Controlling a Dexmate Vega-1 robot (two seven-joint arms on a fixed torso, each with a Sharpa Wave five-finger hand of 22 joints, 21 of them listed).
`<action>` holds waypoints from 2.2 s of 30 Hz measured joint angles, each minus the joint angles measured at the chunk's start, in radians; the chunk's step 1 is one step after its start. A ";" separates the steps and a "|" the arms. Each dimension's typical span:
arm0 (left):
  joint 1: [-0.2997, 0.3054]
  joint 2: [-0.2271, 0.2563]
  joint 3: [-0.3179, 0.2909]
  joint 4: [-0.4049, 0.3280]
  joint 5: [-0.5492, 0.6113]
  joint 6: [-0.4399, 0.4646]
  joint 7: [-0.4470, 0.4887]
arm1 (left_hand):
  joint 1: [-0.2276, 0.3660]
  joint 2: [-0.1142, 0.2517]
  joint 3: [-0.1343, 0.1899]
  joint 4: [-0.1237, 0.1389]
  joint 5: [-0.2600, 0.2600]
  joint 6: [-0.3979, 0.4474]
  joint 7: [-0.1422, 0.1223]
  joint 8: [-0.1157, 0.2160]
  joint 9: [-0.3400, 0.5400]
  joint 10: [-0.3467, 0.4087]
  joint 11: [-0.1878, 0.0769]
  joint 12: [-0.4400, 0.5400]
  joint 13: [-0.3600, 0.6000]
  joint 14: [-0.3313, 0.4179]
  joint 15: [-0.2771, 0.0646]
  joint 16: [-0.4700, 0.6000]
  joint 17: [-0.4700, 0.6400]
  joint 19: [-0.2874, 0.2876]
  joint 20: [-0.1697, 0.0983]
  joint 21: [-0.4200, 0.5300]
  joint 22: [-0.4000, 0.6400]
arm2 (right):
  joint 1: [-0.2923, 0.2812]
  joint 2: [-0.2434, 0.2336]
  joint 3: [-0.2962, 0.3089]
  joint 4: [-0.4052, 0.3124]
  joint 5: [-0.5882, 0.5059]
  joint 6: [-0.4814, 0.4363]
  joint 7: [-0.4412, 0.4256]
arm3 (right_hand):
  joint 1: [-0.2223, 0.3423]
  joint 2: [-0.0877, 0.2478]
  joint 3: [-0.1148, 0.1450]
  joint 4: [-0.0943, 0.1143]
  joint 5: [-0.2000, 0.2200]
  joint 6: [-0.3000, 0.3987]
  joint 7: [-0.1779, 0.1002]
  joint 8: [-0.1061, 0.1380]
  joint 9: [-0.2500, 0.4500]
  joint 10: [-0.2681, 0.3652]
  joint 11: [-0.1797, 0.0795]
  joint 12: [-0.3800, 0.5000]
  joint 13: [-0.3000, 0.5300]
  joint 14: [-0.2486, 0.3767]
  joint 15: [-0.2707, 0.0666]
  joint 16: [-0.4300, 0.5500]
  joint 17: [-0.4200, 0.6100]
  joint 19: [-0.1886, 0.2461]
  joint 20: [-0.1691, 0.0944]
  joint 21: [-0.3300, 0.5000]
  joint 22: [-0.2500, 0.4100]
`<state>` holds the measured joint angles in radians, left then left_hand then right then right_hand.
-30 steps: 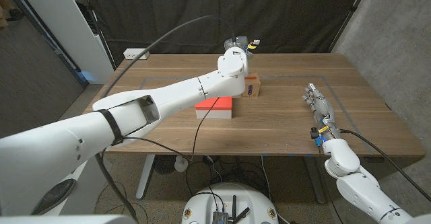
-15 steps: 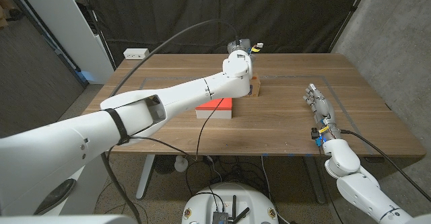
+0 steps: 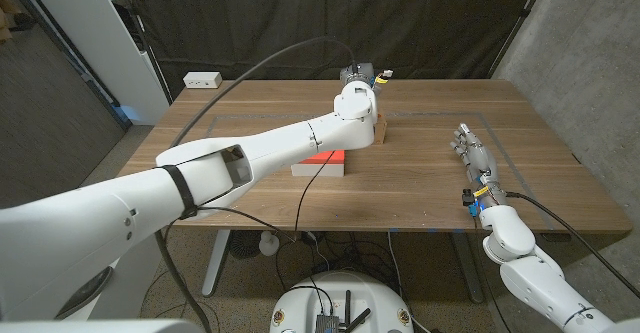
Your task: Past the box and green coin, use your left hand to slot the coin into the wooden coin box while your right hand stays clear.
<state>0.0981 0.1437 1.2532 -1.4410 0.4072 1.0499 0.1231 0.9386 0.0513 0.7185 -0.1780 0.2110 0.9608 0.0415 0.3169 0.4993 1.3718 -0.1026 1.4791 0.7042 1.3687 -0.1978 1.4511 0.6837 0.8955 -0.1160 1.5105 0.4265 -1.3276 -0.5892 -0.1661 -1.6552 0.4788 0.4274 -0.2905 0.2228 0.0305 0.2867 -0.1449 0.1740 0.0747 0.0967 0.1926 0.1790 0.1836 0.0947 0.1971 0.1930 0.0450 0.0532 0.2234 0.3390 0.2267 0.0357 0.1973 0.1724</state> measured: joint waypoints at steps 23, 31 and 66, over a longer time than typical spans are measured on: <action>0.035 -0.019 -0.018 0.045 -0.035 -0.037 0.062 | 0.000 0.000 0.000 0.000 0.000 0.004 -0.004 -0.020 0.009 0.000 -0.003 -0.004 0.000 0.001 0.002 -0.001 0.001 0.000 0.000 0.000 -0.005 | 0.017 0.002 -0.008 0.021 0.009 -0.001 0.008 | 0.000 0.000 0.000 0.000 0.000 0.000 0.000 0.000 0.000 0.000 0.000 0.000 0.000 0.000 0.000 0.000 0.000 0.000 0.000 0.000 0.000; 0.043 -0.029 -0.021 0.065 -0.038 -0.059 0.084 | 0.005 -0.005 0.000 0.000 0.000 0.007 -0.003 -0.023 0.015 0.000 -0.003 -0.008 -0.002 0.001 0.002 -0.005 0.000 0.004 -0.004 0.000 -0.005 | 0.017 0.002 -0.008 0.024 0.012 0.001 0.008 | 0.000 0.000 0.000 0.000 0.000 0.000 0.000 0.000 0.000 0.000 0.000 0.000 0.000 0.000 0.000 0.000 0.000 0.000 0.000 0.000 0.000; 0.061 -0.064 -0.017 0.150 -0.027 -0.111 0.114 | 0.005 -0.006 0.000 0.000 0.000 0.018 -0.011 -0.042 0.022 -0.001 0.000 -0.008 0.003 0.001 0.002 -0.005 0.009 0.004 -0.004 0.000 -0.009 | 0.027 0.004 -0.017 0.038 0.019 0.000 0.010 | 0.000 0.000 0.000 0.000 0.000 0.000 0.000 0.000 0.000 0.000 0.000 0.000 0.000 0.000 0.000 0.000 0.000 0.000 0.000 0.000 0.000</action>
<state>0.1592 0.0793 1.2362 -1.2912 0.3798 0.9393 0.2367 0.9439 0.0458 0.7185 -0.1781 0.2107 0.9791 0.0303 0.2746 0.5209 1.3709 -0.1028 1.4716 0.7073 1.3700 -0.1957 1.4462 0.6925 0.8991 -0.1197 1.5105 0.4171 -1.3010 -0.5851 -0.1830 -1.6167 0.4974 0.4277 -0.2807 0.2228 0.0306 0.2867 -0.1449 0.1740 0.0747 0.0967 0.1926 0.1790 0.1836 0.0947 0.1971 0.1929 0.0449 0.0532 0.2234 0.3391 0.2267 0.0357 0.1973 0.1723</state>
